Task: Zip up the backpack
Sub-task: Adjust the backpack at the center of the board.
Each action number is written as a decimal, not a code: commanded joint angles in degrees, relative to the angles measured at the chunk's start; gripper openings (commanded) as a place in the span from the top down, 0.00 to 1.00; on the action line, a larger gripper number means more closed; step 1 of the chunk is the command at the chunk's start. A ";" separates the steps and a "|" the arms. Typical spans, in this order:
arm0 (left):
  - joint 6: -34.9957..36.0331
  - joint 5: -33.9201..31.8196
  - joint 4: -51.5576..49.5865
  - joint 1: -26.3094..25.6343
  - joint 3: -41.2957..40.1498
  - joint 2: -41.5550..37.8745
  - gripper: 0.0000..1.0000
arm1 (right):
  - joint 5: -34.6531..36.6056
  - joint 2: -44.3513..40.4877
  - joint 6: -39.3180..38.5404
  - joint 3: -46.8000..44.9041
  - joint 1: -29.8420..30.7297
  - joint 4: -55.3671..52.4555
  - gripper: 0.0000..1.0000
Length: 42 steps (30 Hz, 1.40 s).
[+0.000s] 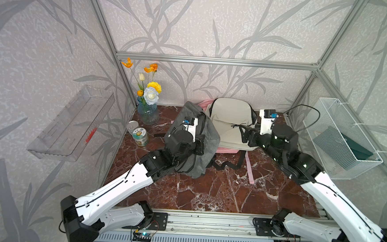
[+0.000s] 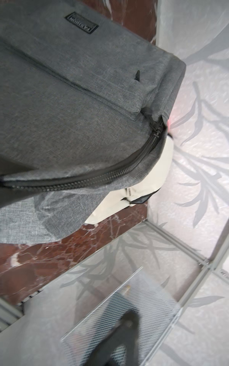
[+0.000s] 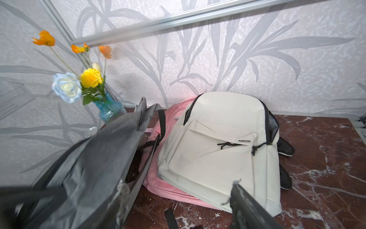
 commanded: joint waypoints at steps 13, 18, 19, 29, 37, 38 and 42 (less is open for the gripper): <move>-2.96 -19.19 13.12 -0.15 18.15 8.64 1.00 | 7.33 -1.34 -8.13 -15.68 29.16 23.75 0.20; -5.05 -21.73 13.95 -0.13 20.16 9.62 1.00 | 11.35 0.13 -10.76 -15.19 30.35 27.22 0.20; -5.89 -21.83 14.28 -0.19 20.18 9.56 1.00 | 12.16 1.00 -11.83 -14.85 30.39 27.98 0.21; -10.29 -23.52 20.14 -3.43 18.73 7.37 1.00 | 17.70 11.18 -9.52 -11.01 24.79 36.19 0.33; -9.52 -28.86 20.36 -5.64 13.98 0.73 1.00 | 20.12 12.62 -13.57 -2.40 23.57 29.16 0.76; -9.12 -29.89 20.09 -5.62 13.36 -0.08 1.00 | 19.35 11.66 -12.90 -1.05 22.68 25.78 0.82; -7.74 -32.51 19.87 -5.62 11.53 -2.17 1.00 | 12.73 7.52 -10.54 3.87 20.02 15.05 0.94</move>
